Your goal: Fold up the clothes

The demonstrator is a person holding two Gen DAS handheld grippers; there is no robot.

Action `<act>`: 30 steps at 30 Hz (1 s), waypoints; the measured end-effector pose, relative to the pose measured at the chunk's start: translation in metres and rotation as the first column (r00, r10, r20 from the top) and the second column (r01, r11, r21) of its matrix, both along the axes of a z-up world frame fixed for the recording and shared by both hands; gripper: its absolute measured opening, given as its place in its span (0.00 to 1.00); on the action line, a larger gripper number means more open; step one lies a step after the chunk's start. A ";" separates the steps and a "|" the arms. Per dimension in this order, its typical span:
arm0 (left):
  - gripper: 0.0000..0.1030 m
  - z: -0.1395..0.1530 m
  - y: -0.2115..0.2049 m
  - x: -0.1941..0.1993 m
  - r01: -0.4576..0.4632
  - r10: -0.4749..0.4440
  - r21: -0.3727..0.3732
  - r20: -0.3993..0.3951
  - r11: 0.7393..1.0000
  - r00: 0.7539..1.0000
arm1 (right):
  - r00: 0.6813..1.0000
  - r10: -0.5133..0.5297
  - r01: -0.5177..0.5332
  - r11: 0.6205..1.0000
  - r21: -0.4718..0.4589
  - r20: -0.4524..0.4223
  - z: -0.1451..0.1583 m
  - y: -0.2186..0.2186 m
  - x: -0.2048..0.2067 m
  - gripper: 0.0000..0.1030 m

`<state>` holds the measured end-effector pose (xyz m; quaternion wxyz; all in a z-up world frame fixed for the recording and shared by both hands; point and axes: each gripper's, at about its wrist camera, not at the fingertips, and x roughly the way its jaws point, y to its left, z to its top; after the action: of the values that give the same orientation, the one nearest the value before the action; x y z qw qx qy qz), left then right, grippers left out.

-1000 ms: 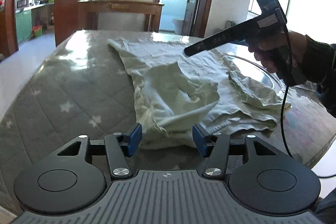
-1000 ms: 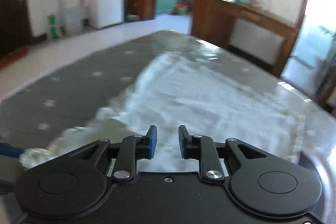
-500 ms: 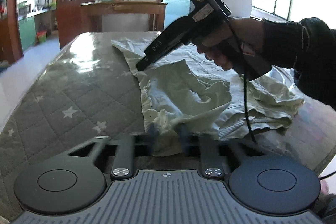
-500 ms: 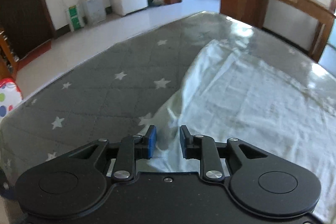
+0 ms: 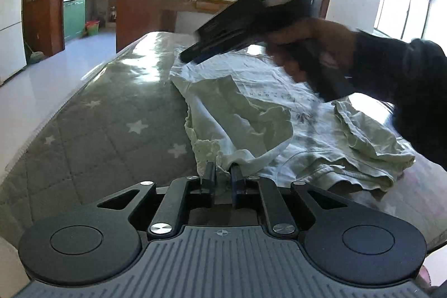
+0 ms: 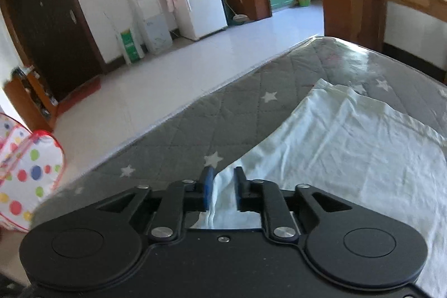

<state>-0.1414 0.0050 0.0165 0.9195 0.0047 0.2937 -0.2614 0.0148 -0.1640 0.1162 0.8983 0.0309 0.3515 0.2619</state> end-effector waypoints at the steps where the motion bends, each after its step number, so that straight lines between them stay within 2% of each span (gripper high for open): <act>1: 0.18 0.000 0.000 0.000 0.003 -0.003 0.000 -0.001 1.000 1.000 | 1.000 0.001 0.000 1.000 -0.009 0.011 0.006 -0.008 -0.009 0.28; 5: 0.26 0.002 0.002 0.000 0.005 -0.005 0.008 0.004 1.000 1.000 | 0.999 0.028 -0.026 0.997 -0.071 0.027 0.015 -0.028 -0.041 0.28; 7: 0.26 0.002 0.004 -0.001 -0.004 0.004 0.002 0.001 1.000 1.000 | 0.998 0.052 -0.049 0.992 -0.118 0.021 0.009 -0.027 -0.054 0.28; 9: 0.18 0.001 0.007 -0.002 -0.021 0.021 -0.009 -0.009 1.000 1.000 | 0.998 0.059 -0.054 0.985 -0.162 0.024 -0.004 -0.016 -0.056 0.28; 10: 0.16 0.000 0.009 -0.002 -0.029 0.029 -0.015 -0.014 0.999 0.999 | 0.999 0.049 -0.045 0.984 -0.175 0.017 -0.010 -0.012 -0.054 0.24; 11: 0.12 0.001 0.010 -0.003 -0.038 0.038 -0.015 -0.015 0.999 0.999 | 0.999 0.039 -0.037 0.982 -0.187 0.010 -0.016 -0.008 -0.052 0.14; 15: 0.11 0.002 0.015 -0.009 -0.066 0.065 -0.009 -0.010 0.998 0.998 | 0.999 0.007 -0.002 0.988 -0.157 0.032 -0.021 0.008 -0.041 0.07; 17: 0.11 0.002 0.016 -0.010 -0.069 0.069 -0.010 -0.016 0.998 0.997 | 1.000 -0.004 0.008 0.991 -0.137 0.031 -0.023 0.013 -0.037 0.07; 20: 0.14 0.004 0.018 -0.013 -0.064 0.064 -0.009 -0.025 0.998 0.998 | 1.000 0.007 -0.003 0.984 -0.178 0.020 -0.025 0.014 -0.036 0.07; 23: 0.26 0.005 0.020 -0.012 -0.064 0.064 -0.006 -0.030 0.998 0.997 | 1.000 0.001 0.005 0.980 -0.201 0.031 -0.012 0.004 -0.045 0.12; 28: 0.27 0.008 0.025 -0.016 -0.075 0.075 -0.006 -0.028 0.997 0.997 | 0.995 0.023 -0.003 0.980 -0.201 0.096 0.006 0.003 -0.056 0.15; 30: 0.29 0.011 0.024 -0.019 -0.071 0.071 0.000 -0.015 0.998 0.997 | 0.995 0.043 -0.024 0.978 -0.206 0.091 0.001 0.012 -0.052 0.15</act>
<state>-0.1603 0.0287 0.0271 0.9259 -0.0078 0.3005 -0.2288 -0.0371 -0.1515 0.1172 0.9079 -0.0800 0.3338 0.2407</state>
